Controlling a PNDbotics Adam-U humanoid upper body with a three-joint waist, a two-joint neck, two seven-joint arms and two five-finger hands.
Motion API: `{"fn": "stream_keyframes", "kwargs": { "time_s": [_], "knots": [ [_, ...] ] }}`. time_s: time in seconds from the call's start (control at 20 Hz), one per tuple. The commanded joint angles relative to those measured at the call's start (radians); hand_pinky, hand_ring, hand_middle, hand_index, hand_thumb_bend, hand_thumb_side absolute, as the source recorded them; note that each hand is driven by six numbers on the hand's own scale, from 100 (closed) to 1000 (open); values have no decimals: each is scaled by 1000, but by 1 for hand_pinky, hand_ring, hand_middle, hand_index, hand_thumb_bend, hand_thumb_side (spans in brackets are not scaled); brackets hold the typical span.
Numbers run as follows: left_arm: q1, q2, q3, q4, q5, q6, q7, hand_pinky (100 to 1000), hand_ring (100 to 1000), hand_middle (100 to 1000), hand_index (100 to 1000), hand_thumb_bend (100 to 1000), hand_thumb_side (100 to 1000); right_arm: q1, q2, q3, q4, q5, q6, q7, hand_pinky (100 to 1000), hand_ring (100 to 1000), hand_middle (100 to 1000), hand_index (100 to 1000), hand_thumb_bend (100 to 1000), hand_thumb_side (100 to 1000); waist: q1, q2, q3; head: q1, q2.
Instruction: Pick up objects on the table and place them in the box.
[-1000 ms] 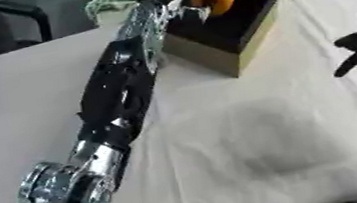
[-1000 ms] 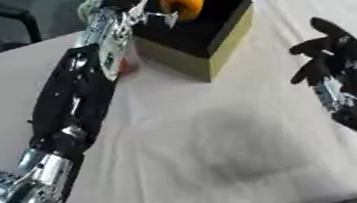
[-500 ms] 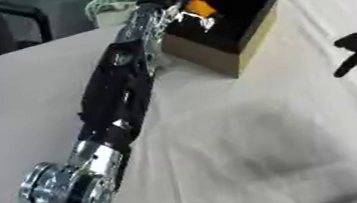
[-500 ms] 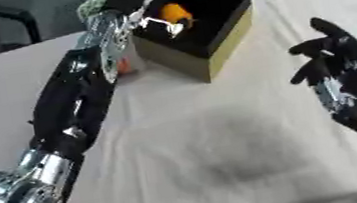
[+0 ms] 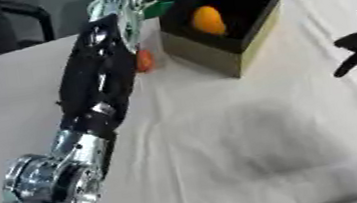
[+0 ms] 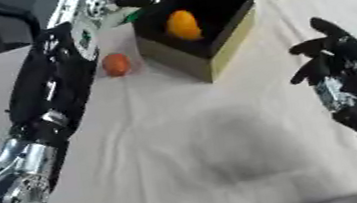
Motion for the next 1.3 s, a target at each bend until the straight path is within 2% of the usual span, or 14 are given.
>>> {"fn": "stream_keyframes", "kwargs": {
  "time_s": [0.05, 0.25, 0.55, 0.8, 1.3],
  "knots": [
    [-26, 79, 17, -25, 12, 10, -68, 761, 730, 764, 865, 368, 357, -3, -10, -9, -8, 0, -3, -4, 960, 536, 719, 1000, 100, 540, -10, -22, 6, -9, -4],
    [-11, 116, 27, 20, -46, 16, -143, 756, 715, 760, 860, 379, 373, -1, -9, -12, -8, 1, -3, -6, 960, 536, 719, 1000, 100, 539, -11, -26, 13, -15, -3],
    [5, 126, 45, 121, -158, 16, -225, 740, 682, 746, 846, 416, 399, 1, -9, -13, -8, 1, -3, -6, 960, 537, 720, 1000, 100, 539, -14, -29, 15, -21, -3],
    [12, 113, 47, 183, -244, 16, -248, 736, 668, 731, 832, 469, 407, 2, -9, -13, -8, 1, -4, -5, 960, 537, 720, 1000, 100, 539, -15, -28, 14, -21, 2],
    [30, 87, 42, 244, -349, -10, -266, 720, 640, 707, 821, 472, 369, 3, -8, -13, -7, 1, -3, -4, 961, 537, 720, 1000, 100, 540, -14, -26, 13, -16, 7]
  ]
}}
